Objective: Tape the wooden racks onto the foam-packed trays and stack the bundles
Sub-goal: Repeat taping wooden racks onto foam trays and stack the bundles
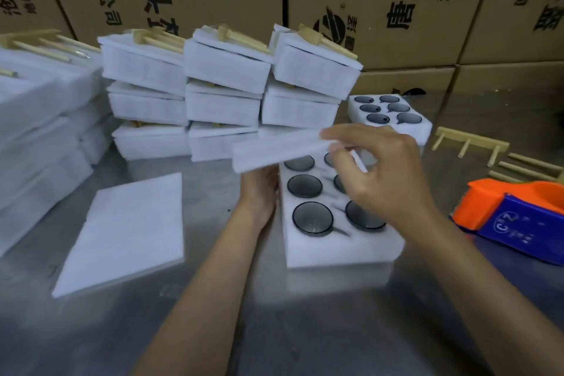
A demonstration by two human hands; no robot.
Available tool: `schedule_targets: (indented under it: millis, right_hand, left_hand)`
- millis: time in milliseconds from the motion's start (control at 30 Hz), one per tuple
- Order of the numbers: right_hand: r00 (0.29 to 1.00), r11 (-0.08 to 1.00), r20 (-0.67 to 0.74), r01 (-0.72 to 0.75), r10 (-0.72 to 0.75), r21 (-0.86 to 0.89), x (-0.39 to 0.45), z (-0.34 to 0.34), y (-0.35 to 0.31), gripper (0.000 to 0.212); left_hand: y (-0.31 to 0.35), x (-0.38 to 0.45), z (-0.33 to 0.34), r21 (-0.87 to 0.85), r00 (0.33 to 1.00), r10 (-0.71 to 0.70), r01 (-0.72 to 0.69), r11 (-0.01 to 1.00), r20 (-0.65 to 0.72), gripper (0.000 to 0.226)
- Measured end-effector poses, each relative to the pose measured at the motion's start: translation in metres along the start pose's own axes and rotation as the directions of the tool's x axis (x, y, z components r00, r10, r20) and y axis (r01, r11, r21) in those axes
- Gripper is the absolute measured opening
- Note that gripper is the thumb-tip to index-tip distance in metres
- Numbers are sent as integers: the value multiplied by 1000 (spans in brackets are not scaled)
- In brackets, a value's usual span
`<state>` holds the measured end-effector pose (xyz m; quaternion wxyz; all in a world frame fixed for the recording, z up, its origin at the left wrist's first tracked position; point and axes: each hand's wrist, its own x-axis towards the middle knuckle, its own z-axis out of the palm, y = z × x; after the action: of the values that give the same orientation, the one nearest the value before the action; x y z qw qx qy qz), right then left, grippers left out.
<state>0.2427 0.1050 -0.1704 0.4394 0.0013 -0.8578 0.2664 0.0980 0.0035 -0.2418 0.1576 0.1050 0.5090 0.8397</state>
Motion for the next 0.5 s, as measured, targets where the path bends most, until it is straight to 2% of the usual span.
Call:
schedule_targets:
  millis: [100,200,300,400,500]
  right_hand:
    - [998,999,-51,-22,20,-35,-11,-19,21,29]
    - [1000,996,-27,1,-3,-85,-26,-20,35,33]
    - [1000,997,21,7,-5,-77,-34,-16,42,32]
    - [998,998,16,-58,58,-40,-35,-14,47,30]
    - [987,983,1,-162,162,83,-37,-12,51,32]
  left_hand:
    - [1,1,2,-55,999,41,-42,998,-16,29]
    - [-1,2,1,-78,998,-55,56,995,18,40]
    - [2,1,2,-136,994,-108,104,985,-23,47]
    - [-3,4,-1,-3,992,-127,127,992,8,43]
    - [-6,5,-3,125,983,-183,177,976,32,23]
